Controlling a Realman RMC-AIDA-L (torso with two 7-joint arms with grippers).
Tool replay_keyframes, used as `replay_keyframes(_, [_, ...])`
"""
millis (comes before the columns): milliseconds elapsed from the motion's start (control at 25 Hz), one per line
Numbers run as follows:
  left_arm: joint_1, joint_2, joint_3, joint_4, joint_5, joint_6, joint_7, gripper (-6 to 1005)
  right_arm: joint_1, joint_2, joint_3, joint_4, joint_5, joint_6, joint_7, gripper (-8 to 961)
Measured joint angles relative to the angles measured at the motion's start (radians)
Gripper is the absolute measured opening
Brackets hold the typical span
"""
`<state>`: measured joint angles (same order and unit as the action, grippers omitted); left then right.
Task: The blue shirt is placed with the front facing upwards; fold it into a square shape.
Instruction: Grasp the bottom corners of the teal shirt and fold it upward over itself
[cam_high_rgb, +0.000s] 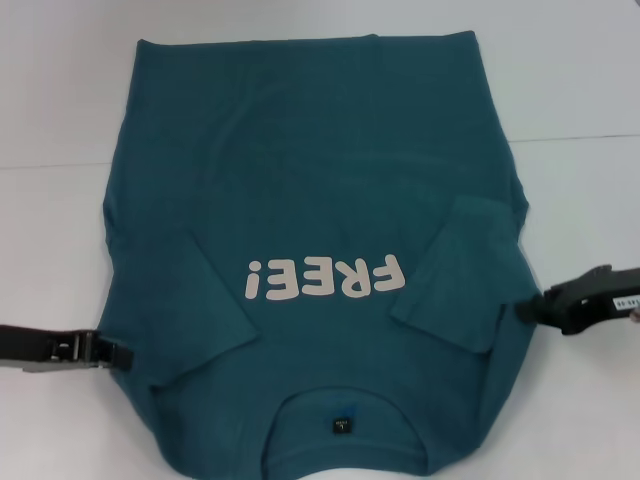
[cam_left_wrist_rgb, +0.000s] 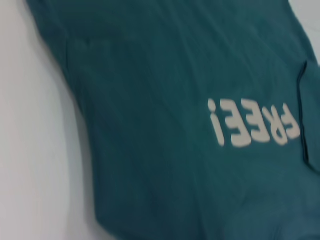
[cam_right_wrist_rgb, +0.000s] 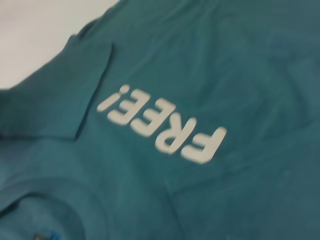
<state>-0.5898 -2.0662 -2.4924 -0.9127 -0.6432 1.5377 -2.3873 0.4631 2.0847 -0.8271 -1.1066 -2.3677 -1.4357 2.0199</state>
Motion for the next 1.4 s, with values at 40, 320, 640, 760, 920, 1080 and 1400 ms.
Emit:
replay_keyframes(40, [0.0,0.0,0.0,0.0,-0.004,-0.005,0.0,22,0.0,0.0,0.0,0.0,0.0,0.0,0.0,38])
replay_keyframes(320, [0.001,-0.004,0.0,0.012,-0.05,-0.074,0.001,23,0.033,0.0,0.001,0.026,0.011,0.081,0.006,39])
replay_keyframes(640, [-0.009,-0.005,0.0,0.017,-0.09,-0.145,0.003,24,0.069,-0.003,0.006,0.063,0.027,0.179,-0.001,37])
replay_keyframes(760, [-0.013,-0.008,0.004,0.022,-0.114,-0.183,0.006,25,0.076,-0.003,0.009,0.07,0.032,0.207,-0.002,38])
replay_keyframes(920, [-0.019,-0.015,0.008,0.023,-0.169,-0.23,0.039,26,0.088,-0.005,0.013,0.085,0.053,0.264,-0.01,39])
replay_keyframes(1080, [-0.028,-0.027,0.009,0.025,-0.19,-0.281,0.065,26,0.097,-0.006,0.013,0.109,0.076,0.324,-0.015,39])
replay_keyframes(1400, [-0.044,-0.068,0.005,0.041,-0.194,-0.416,0.099,28,0.111,-0.002,0.014,0.147,0.082,0.433,-0.035,39])
